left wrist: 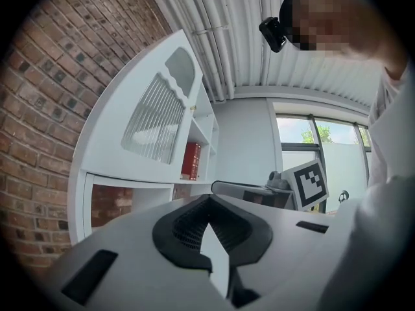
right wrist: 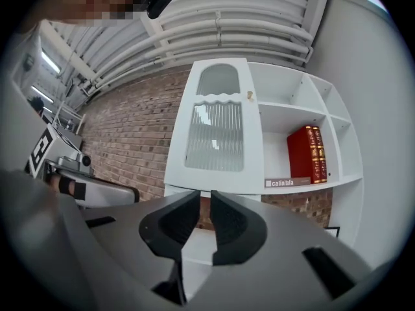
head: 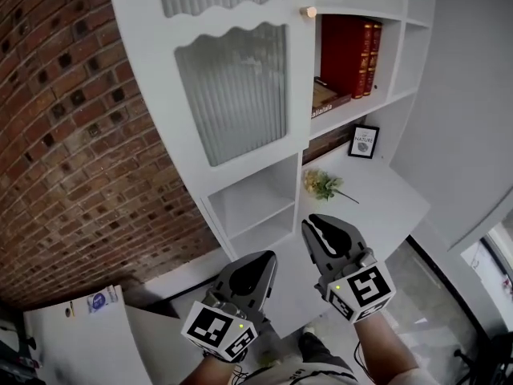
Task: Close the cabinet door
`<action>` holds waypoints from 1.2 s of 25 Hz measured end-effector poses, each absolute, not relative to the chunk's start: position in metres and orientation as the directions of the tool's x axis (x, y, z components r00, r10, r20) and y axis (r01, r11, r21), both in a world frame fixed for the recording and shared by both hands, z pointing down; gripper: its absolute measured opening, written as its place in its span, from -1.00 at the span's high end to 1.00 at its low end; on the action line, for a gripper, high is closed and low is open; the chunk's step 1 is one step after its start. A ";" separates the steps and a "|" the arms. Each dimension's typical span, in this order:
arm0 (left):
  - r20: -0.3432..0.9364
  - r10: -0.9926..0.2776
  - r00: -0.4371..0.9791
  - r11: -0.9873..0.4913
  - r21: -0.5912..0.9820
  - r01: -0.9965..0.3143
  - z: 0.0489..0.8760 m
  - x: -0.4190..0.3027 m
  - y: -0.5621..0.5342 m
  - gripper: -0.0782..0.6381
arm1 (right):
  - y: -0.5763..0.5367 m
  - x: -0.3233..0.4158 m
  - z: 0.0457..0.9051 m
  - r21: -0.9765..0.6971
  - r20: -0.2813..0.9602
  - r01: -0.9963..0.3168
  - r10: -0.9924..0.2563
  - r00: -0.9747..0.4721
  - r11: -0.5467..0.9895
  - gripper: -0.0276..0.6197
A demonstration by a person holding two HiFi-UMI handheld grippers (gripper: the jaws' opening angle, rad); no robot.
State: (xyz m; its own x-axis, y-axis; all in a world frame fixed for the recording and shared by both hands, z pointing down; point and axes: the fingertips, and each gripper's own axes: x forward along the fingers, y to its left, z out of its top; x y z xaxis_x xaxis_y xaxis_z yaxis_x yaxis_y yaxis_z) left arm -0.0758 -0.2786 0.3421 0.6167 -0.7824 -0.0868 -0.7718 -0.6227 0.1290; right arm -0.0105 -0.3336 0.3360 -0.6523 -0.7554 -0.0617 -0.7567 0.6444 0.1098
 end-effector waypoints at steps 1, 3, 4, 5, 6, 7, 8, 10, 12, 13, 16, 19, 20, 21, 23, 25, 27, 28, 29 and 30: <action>-0.084 -0.779 0.622 -0.627 0.128 -0.768 0.344 -0.077 -0.274 0.75 | -0.325 -0.013 0.339 0.104 -0.059 -0.759 -0.758 -0.650 0.642 0.75; -0.079 -0.772 0.631 -0.636 0.126 -0.762 0.349 -0.078 -0.265 0.75 | -0.307 -0.019 0.346 0.095 -0.053 -0.761 -0.760 -0.647 0.641 0.79; -0.077 -0.768 0.635 -0.640 0.126 -0.758 0.351 -0.078 -0.261 0.75 | -0.299 -0.022 0.349 0.092 -0.049 -0.762 -0.761 -0.647 0.642 0.79; -0.076 -0.766 0.639 -0.643 0.125 -0.756 0.354 -0.079 -0.256 0.75 | -0.291 -0.025 0.353 0.090 -0.043 -0.762 -0.762 -0.646 0.642 0.80; -0.074 -0.763 0.642 -0.645 0.125 -0.753 0.356 -0.079 -0.252 0.75 | -0.283 -0.027 0.356 0.086 -0.036 -0.763 -0.763 -0.645 0.641 0.80; -0.072 -0.761 0.644 -0.648 0.125 -0.752 0.358 -0.080 -0.248 0.75 | -0.277 -0.029 0.360 0.079 -0.030 -0.764 -0.765 -0.644 0.640 0.80; -0.070 -0.760 0.646 -0.650 0.125 -0.750 0.360 -0.081 -0.245 0.75 | -0.271 -0.030 0.363 0.070 -0.026 -0.766 -0.767 -0.641 0.638 0.81; -0.062 -0.757 0.651 -0.653 0.129 -0.747 0.366 -0.082 -0.238 0.75 | -0.261 -0.032 0.369 0.055 -0.017 -0.771 -0.772 -0.636 0.634 0.82; -0.055 -0.754 0.654 -0.655 0.132 -0.744 0.371 -0.083 -0.233 0.75 | -0.253 -0.034 0.376 0.044 -0.008 -0.776 -0.777 -0.630 0.629 0.83; -0.053 -0.753 0.656 -0.656 0.132 -0.743 0.372 -0.083 -0.231 0.75 | -0.249 -0.035 0.378 0.039 -0.005 -0.778 -0.779 -0.627 0.627 0.85; -0.051 -0.752 0.658 -0.658 0.131 -0.742 0.376 -0.083 -0.226 0.75 | -0.241 -0.038 0.384 0.023 0.000 -0.780 -0.780 -0.626 0.625 0.86; -0.050 -0.754 0.655 -0.655 0.132 -0.744 0.378 -0.085 -0.222 0.75 | -0.234 -0.043 0.389 0.014 0.007 -0.774 -0.774 -0.633 0.633 0.86; -0.052 -0.754 0.654 -0.655 0.131 -0.744 0.378 -0.086 -0.221 0.75 | -0.232 -0.046 0.391 0.014 0.009 -0.771 -0.771 -0.636 0.636 0.86; -0.054 -0.755 0.653 -0.654 0.130 -0.745 0.378 -0.087 -0.220 0.75 | -0.230 -0.049 0.393 0.014 0.012 -0.768 -0.769 -0.640 0.640 0.86; -0.055 -0.758 0.650 -0.651 0.131 -0.747 0.378 -0.090 -0.217 0.75 | -0.226 -0.053 0.395 0.017 0.019 -0.764 -0.764 -0.645 0.645 0.86; -0.056 -0.761 0.646 -0.647 0.137 -0.750 0.379 -0.093 -0.214 0.75 | -0.223 -0.056 0.397 0.017 0.024 -0.761 -0.761 -0.648 0.648 0.86; -0.058 -0.763 0.644 -0.645 0.138 -0.752 0.378 -0.096 -0.214 0.75 | -0.222 -0.058 0.395 0.016 0.023 -0.760 -0.760 -0.650 0.650 0.86; -0.058 -0.764 0.643 -0.644 0.136 -0.753 0.376 -0.097 -0.214 0.75 | -0.223 -0.059 0.394 0.017 0.020 -0.759 -0.759 -0.651 0.651 0.86; -0.060 -0.765 0.642 -0.643 0.134 -0.754 0.375 -0.098 -0.214 0.75 | -0.223 -0.060 0.392 0.018 0.018 -0.758 -0.758 -0.652 0.652 0.86; -0.063 -0.765 0.642 -0.643 0.131 -0.754 0.373 -0.098 -0.214 0.75 | -0.224 -0.061 0.391 0.019 0.016 -0.757 -0.757 -0.653 0.654 0.86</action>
State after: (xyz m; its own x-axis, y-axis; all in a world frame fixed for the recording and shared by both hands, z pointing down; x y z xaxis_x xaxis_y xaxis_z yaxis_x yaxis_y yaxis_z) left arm -0.0985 -0.2143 0.3733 0.6415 -0.7645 -0.0625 -0.7541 -0.6435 0.1315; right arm -0.0607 -0.2236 0.3906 -0.6533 -0.7569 0.0165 -0.7566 0.6535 0.0194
